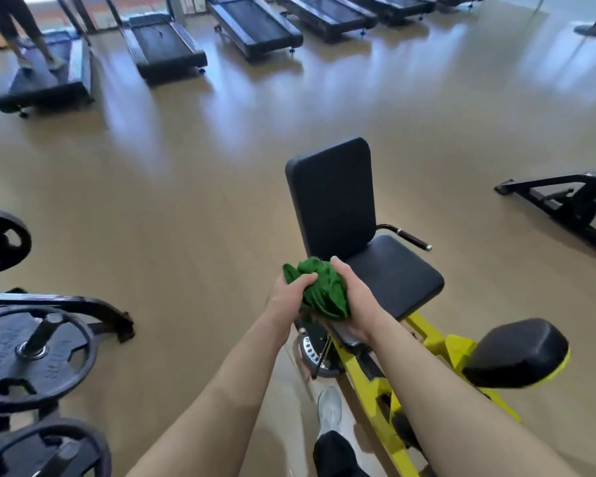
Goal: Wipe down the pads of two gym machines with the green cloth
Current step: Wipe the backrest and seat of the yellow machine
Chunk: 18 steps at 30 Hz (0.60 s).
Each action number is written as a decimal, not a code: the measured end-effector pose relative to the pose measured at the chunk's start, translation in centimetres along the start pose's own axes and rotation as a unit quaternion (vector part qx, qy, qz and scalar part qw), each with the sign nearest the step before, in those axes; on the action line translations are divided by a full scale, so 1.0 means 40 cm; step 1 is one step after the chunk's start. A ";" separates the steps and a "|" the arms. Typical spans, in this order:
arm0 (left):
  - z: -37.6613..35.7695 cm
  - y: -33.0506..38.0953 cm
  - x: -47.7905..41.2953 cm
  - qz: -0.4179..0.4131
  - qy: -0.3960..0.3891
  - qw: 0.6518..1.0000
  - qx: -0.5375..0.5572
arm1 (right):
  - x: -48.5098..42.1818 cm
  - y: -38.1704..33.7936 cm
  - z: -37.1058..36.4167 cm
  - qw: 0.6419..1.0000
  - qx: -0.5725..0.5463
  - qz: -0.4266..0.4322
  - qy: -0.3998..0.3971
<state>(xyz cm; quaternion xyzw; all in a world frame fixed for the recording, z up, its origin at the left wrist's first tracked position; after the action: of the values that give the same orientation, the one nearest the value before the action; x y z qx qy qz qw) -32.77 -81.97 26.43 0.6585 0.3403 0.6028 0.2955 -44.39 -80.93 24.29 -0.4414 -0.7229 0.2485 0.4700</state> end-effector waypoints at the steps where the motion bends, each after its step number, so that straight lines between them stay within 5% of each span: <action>1: 0.001 0.024 -0.044 -0.008 0.014 0.999 -0.030 | -0.048 -0.022 0.002 1.000 -0.003 0.014 0.006; 10: -0.041 0.208 -0.402 -0.009 0.059 0.985 -0.160 | -0.404 -0.178 0.078 0.998 0.024 0.012 0.062; 15: -0.068 0.267 -0.542 0.004 0.021 0.995 -0.094 | -0.553 -0.255 0.104 0.994 0.043 0.018 0.095; 18: -0.040 0.343 -0.626 -0.023 0.061 0.997 -0.039 | -0.630 -0.369 0.114 0.981 0.074 0.111 0.139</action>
<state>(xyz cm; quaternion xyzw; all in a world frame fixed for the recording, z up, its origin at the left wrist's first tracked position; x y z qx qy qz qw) -34.14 -110.27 22.71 0.6008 0.3486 0.6477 0.3132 -50.22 -109.83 22.13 -0.5134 -0.5766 0.2879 0.5666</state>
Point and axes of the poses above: each hand's wrist, its own x-axis away from the middle knuckle, its own z-axis out of the back of the hand, y = z × x, the point moved 9 cm from there along -x, towards the middle knuckle, and after that the axes turned 6 degrees about z, right-handed, at the moved point
